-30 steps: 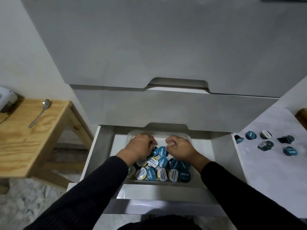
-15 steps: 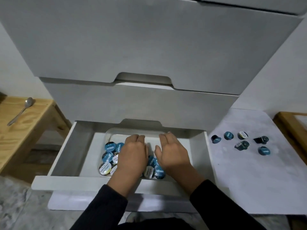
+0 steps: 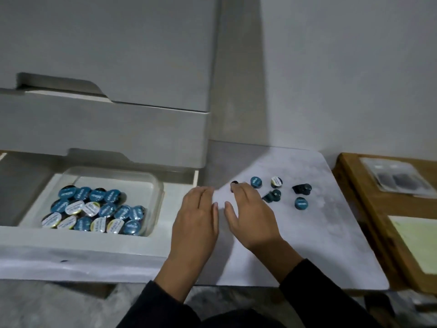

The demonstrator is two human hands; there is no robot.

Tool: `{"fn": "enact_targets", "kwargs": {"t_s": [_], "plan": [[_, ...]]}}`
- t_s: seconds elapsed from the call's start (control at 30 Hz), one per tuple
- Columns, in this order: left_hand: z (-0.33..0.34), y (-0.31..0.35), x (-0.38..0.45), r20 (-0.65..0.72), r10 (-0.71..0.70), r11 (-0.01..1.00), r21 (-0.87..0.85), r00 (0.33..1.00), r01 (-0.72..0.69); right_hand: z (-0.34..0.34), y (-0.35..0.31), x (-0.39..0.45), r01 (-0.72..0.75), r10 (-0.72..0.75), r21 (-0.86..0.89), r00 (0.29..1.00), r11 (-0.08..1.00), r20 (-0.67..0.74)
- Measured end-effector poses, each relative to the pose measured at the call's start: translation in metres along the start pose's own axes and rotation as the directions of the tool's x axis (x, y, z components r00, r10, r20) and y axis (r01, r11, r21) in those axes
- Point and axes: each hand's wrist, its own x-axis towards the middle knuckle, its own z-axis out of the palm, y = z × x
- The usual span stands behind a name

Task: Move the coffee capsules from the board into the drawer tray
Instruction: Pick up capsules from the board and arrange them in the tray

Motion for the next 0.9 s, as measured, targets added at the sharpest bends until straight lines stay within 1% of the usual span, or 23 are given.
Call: {"fn": "enact_targets", "kwargs": {"t_s": [0.07,0.2,0.27,0.5,0.6,0.67,0.77,0.9], "plan": [[0.014,0.021,-0.002,0.036,-0.017,1.000,-0.020,0.999,0.017,-0.002,0.026,-0.009,-0.029,0.029,0.019,0.999,0.999,0.026],[0.047,0.037,0.005,0.135,-0.032,0.999,-0.016,0.990,0.034,0.001,0.071,-0.009,-0.065,0.064,0.001,0.987,0.998,0.146],[0.064,0.037,0.014,0.205,-0.084,0.995,-0.041,0.975,0.095,0.007,0.091,-0.003,-0.092,0.090,-0.002,0.978,0.996,0.186],[0.129,0.026,0.055,0.331,-0.217,0.959,-0.105,0.918,0.264,0.030,0.145,0.049,-0.175,0.179,-0.039,0.930,0.984,0.322],[0.153,0.018,0.072,0.316,-0.276,0.936,-0.127,0.908,0.328,0.037,0.160,0.076,-0.209,0.201,-0.020,0.906,0.978,0.374],[0.163,0.016,0.081,0.311,-0.311,0.920,-0.139,0.898,0.367,0.042,0.166,0.092,-0.204,0.188,-0.001,0.901,0.979,0.391],[0.174,0.013,0.091,0.317,-0.329,0.908,-0.153,0.889,0.391,0.051,0.172,0.115,-0.203,0.160,0.055,0.887,0.978,0.433],[0.180,0.008,0.097,0.305,-0.378,0.877,-0.187,0.874,0.444,0.065,0.177,0.133,-0.165,0.136,0.020,0.871,0.986,0.472]]}}
